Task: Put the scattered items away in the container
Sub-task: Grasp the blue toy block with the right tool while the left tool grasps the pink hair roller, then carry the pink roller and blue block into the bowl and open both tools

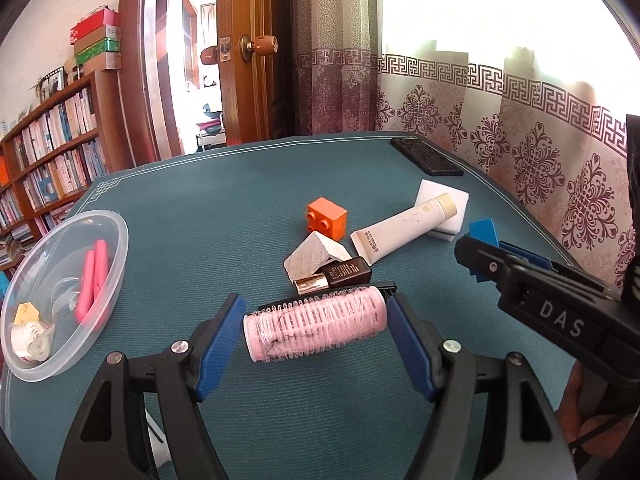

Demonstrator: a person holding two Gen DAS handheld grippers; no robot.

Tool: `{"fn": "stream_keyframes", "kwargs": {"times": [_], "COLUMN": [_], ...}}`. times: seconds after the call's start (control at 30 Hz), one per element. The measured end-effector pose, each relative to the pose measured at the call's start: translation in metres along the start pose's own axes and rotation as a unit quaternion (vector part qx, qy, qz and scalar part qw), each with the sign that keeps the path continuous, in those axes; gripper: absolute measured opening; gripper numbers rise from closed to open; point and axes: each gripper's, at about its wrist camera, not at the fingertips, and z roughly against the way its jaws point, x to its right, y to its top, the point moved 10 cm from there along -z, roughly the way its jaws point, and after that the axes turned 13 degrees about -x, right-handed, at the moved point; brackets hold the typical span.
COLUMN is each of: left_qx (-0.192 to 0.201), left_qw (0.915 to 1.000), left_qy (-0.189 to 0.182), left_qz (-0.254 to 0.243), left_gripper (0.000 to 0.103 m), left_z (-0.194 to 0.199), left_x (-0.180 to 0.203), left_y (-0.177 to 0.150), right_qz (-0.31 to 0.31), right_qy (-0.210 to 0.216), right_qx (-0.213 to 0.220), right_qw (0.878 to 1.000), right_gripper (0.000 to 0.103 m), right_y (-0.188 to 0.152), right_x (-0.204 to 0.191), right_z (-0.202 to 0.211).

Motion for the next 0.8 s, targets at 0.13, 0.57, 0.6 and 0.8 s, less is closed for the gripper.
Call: {"fn": "stream_keyframes", "kwargs": {"times": [0.13, 0.57, 0.6, 0.8], "left_qx": [0.008, 0.027, 0.028, 0.030], "left_qw": [0.9999, 0.9990, 0.9989, 0.9975], "left_qy": [0.003, 0.015, 0.016, 0.028], "left_qz": [0.014, 0.033, 0.033, 0.056], "left_gripper": [0.077, 0.077, 0.077, 0.077], "left_z": [0.007, 0.023, 0.023, 0.027], "left_x": [-0.012, -0.039, -0.042, -0.077], "left_y": [0.004, 0.010, 0.010, 0.013], "right_qz": [0.008, 0.020, 0.021, 0.028], "right_qy": [-0.003, -0.018, -0.019, -0.021], "right_qx": [-0.001, 0.000, 0.001, 0.003], "right_qw": [1.000, 1.000, 1.000, 0.999], "right_gripper": [0.048, 0.048, 0.048, 0.048], "right_y": [-0.003, -0.007, -0.007, -0.008], "right_x": [-0.004, -0.009, -0.010, -0.016], "right_z": [-0.003, -0.008, -0.008, -0.007]}}
